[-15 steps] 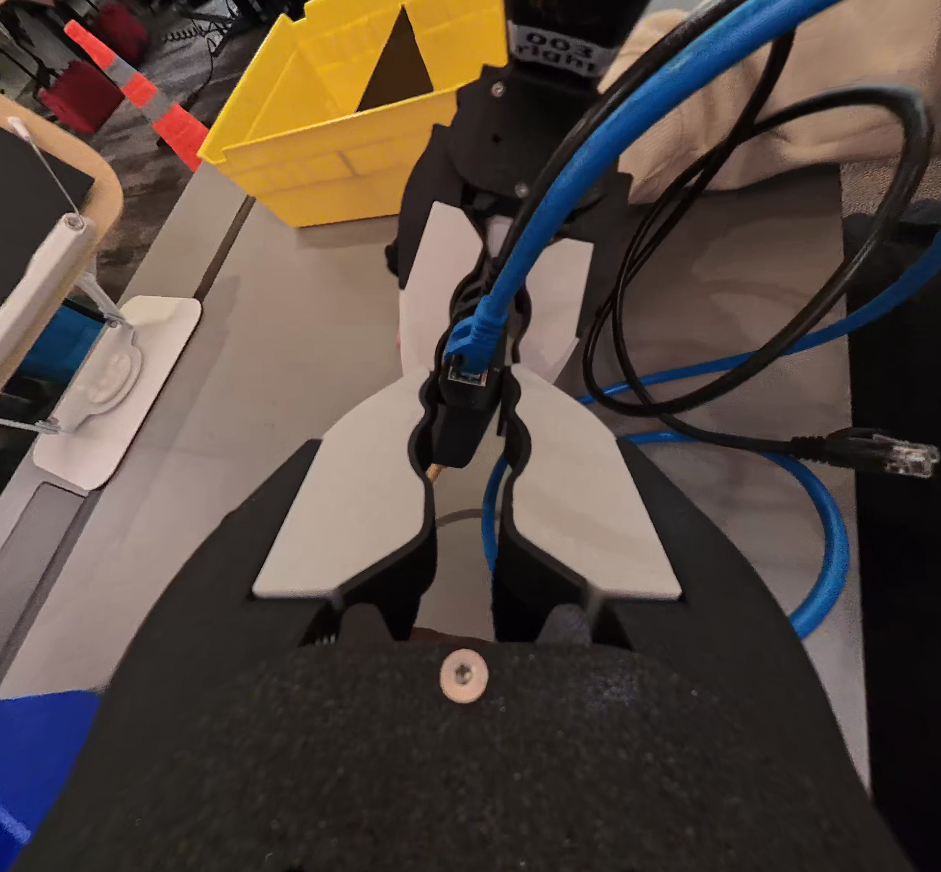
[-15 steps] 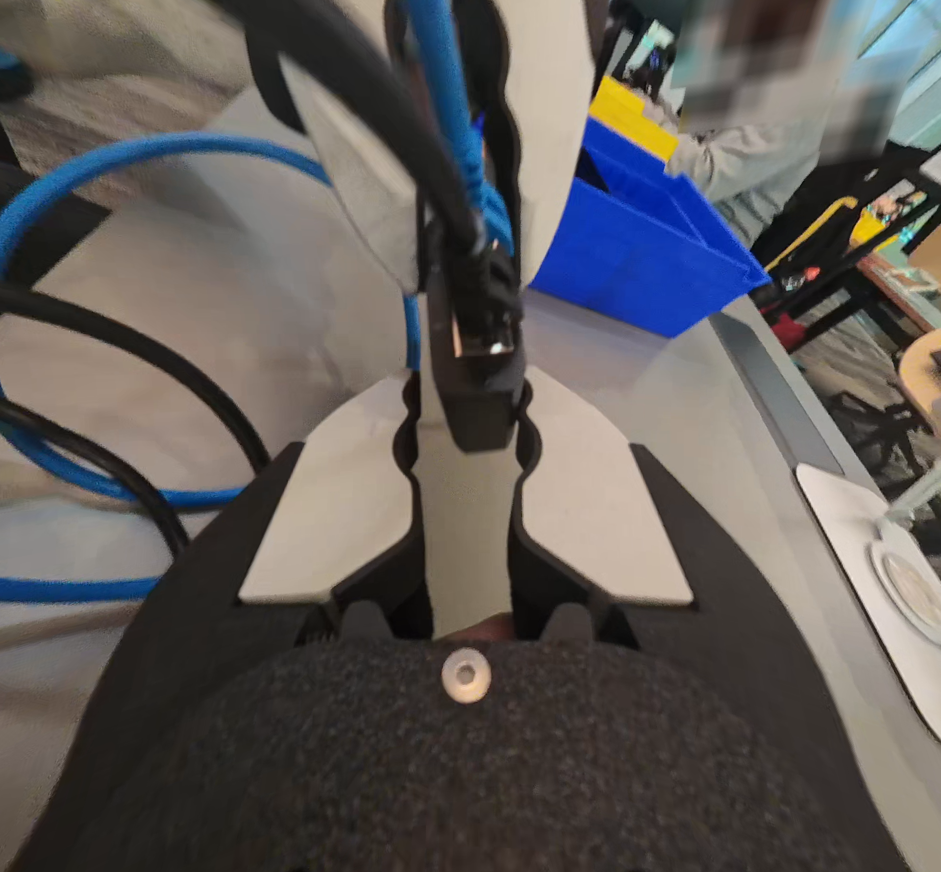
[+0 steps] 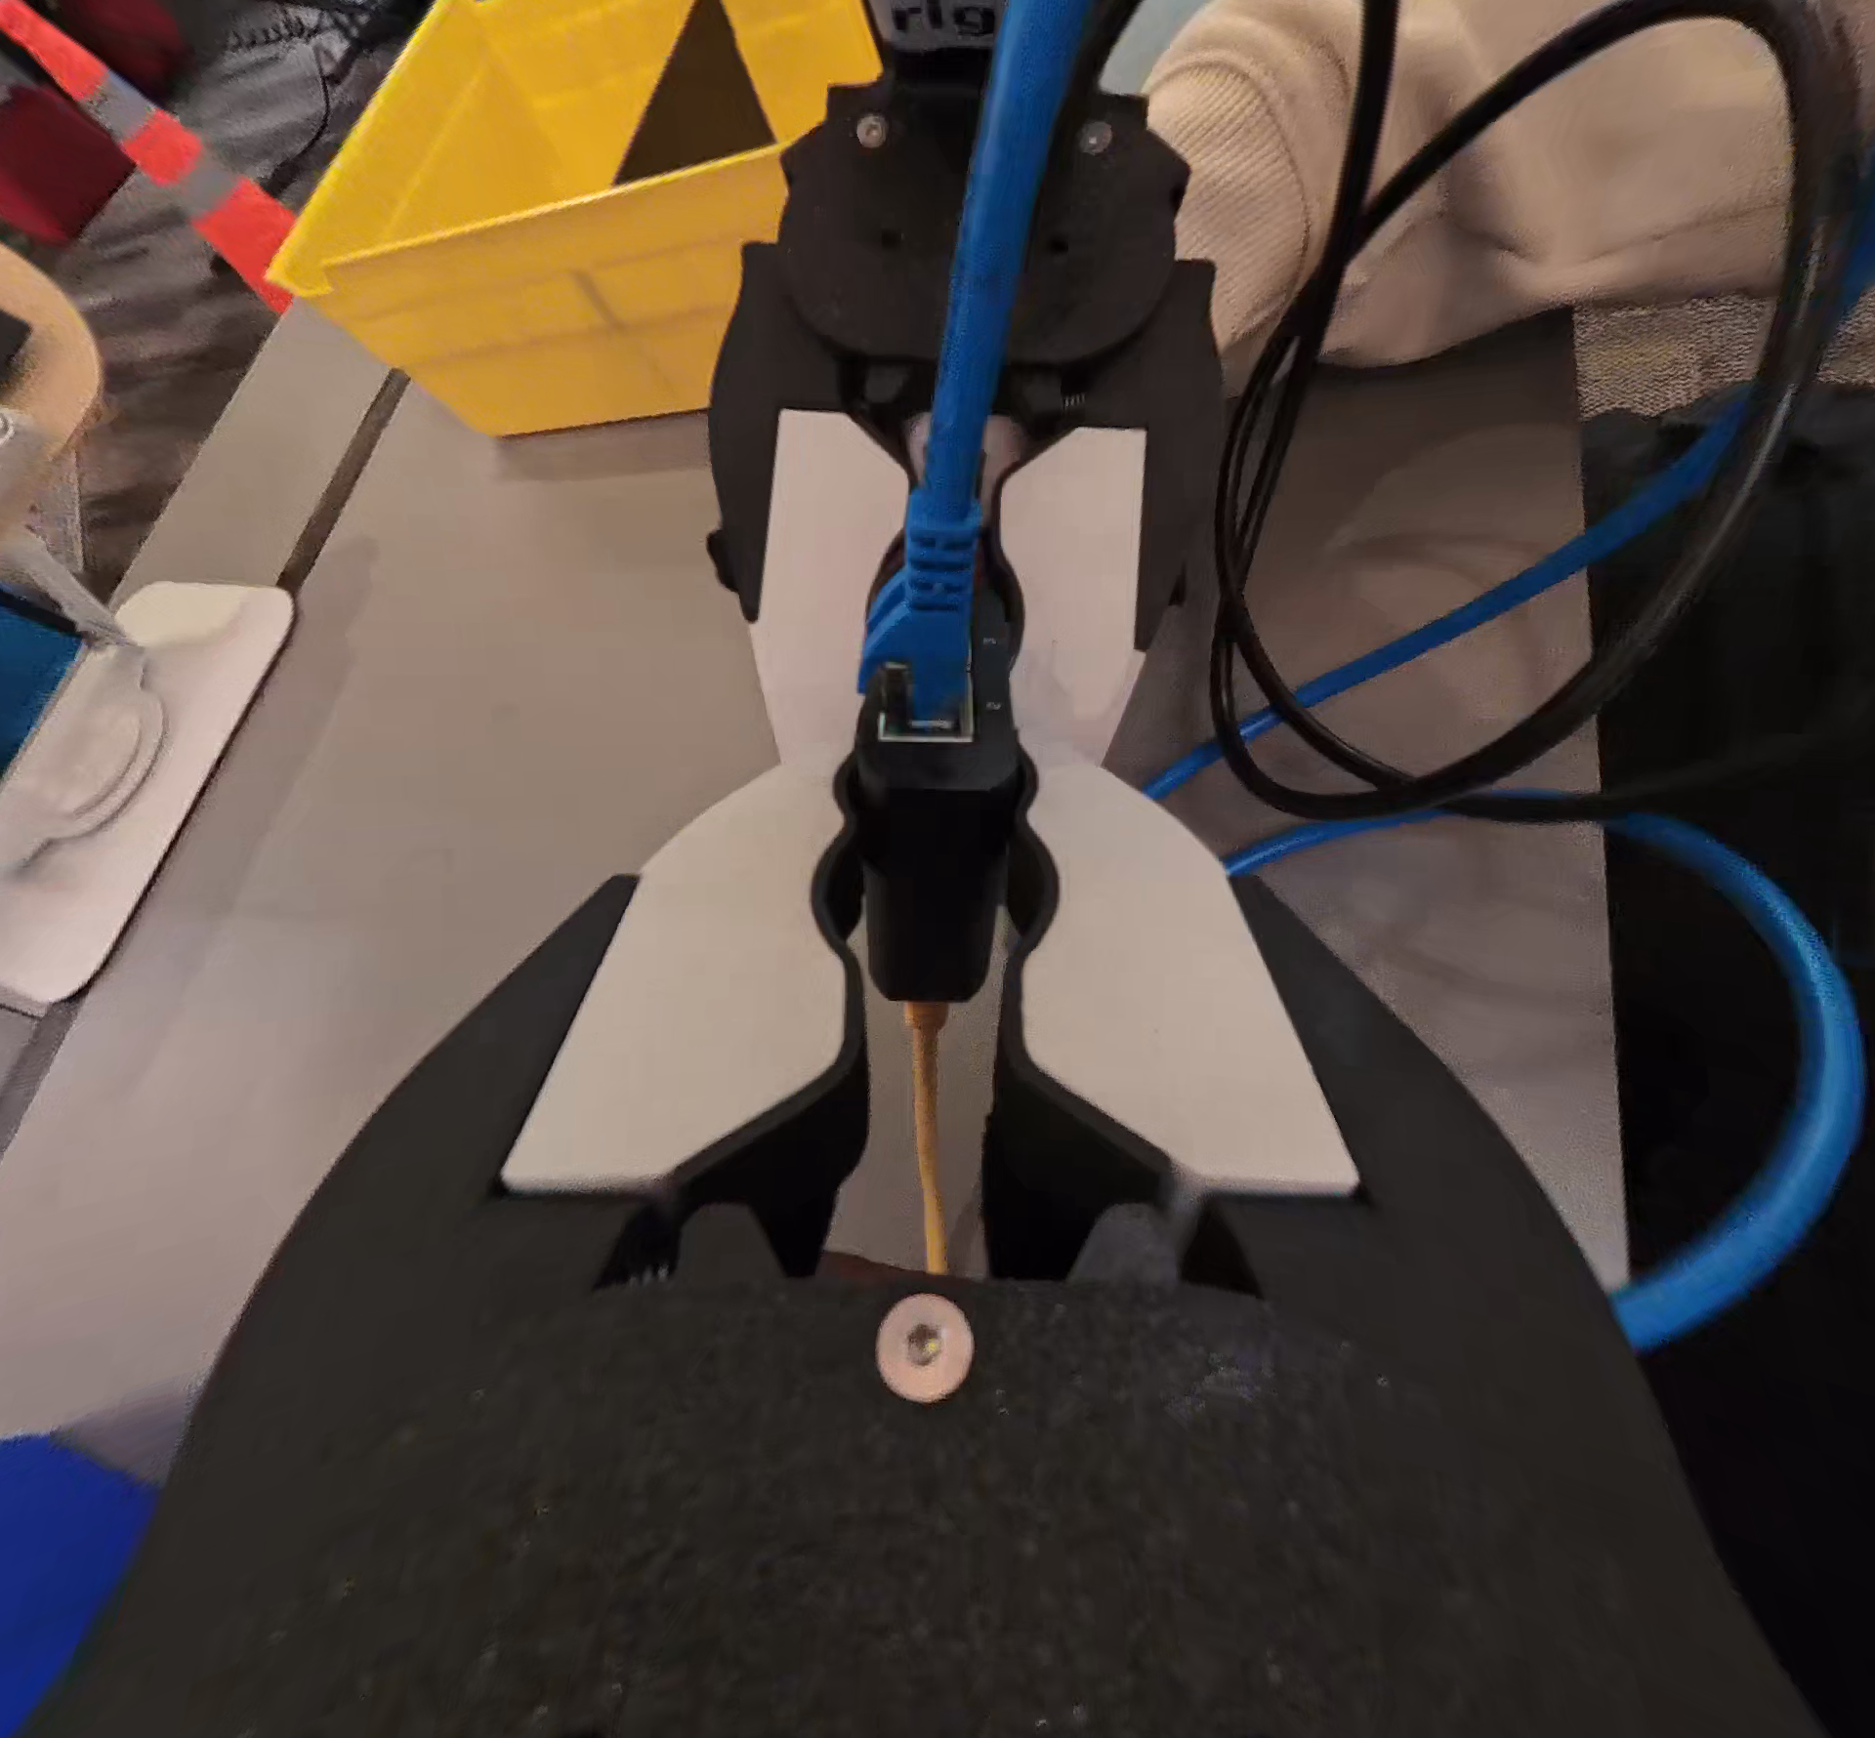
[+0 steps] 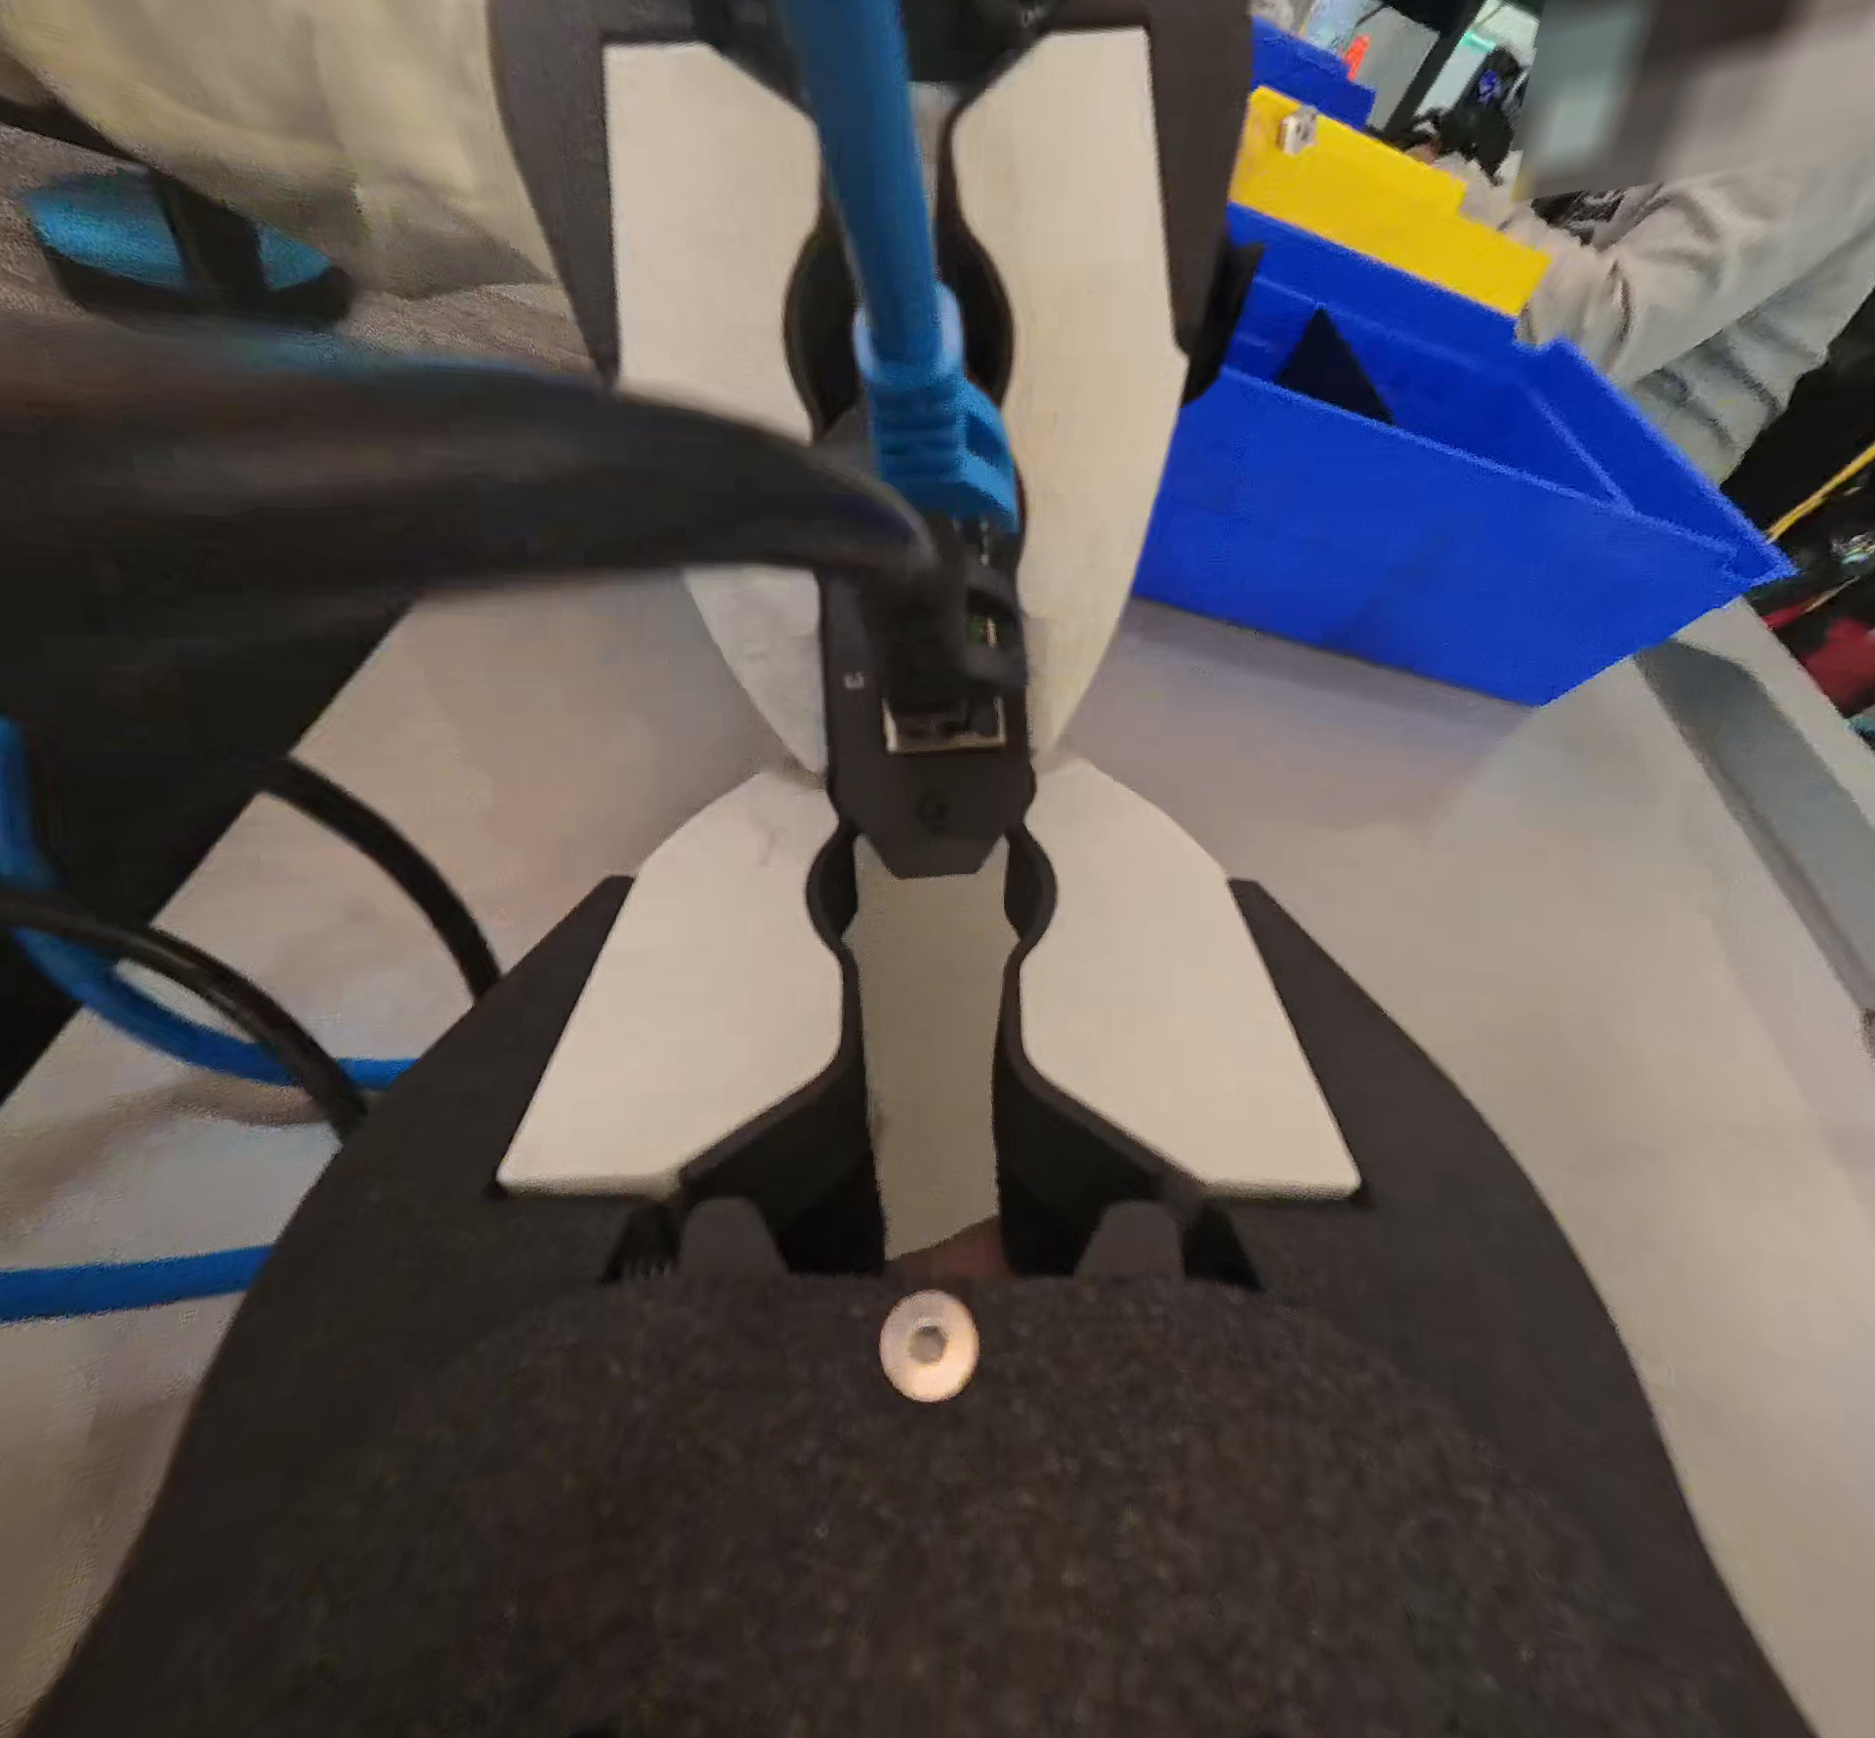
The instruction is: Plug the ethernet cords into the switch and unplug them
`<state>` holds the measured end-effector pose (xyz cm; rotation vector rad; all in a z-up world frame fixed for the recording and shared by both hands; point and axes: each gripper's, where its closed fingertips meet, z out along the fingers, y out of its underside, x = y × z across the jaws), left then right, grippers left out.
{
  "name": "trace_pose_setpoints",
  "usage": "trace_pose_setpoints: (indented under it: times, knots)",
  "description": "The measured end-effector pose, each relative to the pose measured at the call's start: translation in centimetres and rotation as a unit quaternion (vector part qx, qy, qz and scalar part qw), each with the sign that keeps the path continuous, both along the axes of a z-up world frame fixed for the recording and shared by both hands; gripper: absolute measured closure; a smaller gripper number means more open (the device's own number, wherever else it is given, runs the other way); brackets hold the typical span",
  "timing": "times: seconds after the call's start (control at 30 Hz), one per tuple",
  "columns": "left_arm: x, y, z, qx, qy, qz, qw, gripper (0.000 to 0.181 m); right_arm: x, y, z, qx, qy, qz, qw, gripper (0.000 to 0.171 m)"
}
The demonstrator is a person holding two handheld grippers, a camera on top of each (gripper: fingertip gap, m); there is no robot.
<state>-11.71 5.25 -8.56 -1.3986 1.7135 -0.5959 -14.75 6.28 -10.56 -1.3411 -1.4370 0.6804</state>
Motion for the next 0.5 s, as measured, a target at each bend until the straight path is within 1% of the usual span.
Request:
trace_pose_setpoints:
  times: [0.07,0.17,0.27,0.33,0.4,0.47,0.5]
  knots:
    - [-0.3,0.3,0.1,0.005,-0.002,0.013,1.0,0.158,0.7,0.1,0.1,-0.016,0.01,-0.006,1.0,0.146]
    - [-1.6,1.8,-0.1,0.041,0.008,0.043,0.998,0.157,3.6,1.2,0.7,-0.024,0.006,-0.061,0.998,0.141]
    - [-2.8,3.6,-1.1,0.117,0.054,0.072,0.989,0.158,6.9,1.9,3.9,-0.036,0.021,-0.13,0.991,0.144]
    - [-3.0,4.5,-1.5,0.159,0.074,0.086,0.981,0.157,8.7,1.7,6.3,-0.033,0.013,-0.162,0.986,0.142]
    - [-2.6,5.2,-1.9,0.189,0.086,0.098,0.973,0.157,9.6,0.8,9.0,-0.025,0.007,-0.172,0.985,0.14]
    - [-2.0,5.7,-2.6,0.212,0.111,0.108,0.965,0.157,8.9,-1.0,10.7,-0.047,-0.013,-0.147,0.988,0.138]
    - [-1.6,5.7,-3.0,0.214,0.12,0.108,0.963,0.157,8.0,-1.8,11.0,-0.06,-0.035,-0.131,0.989,0.136]
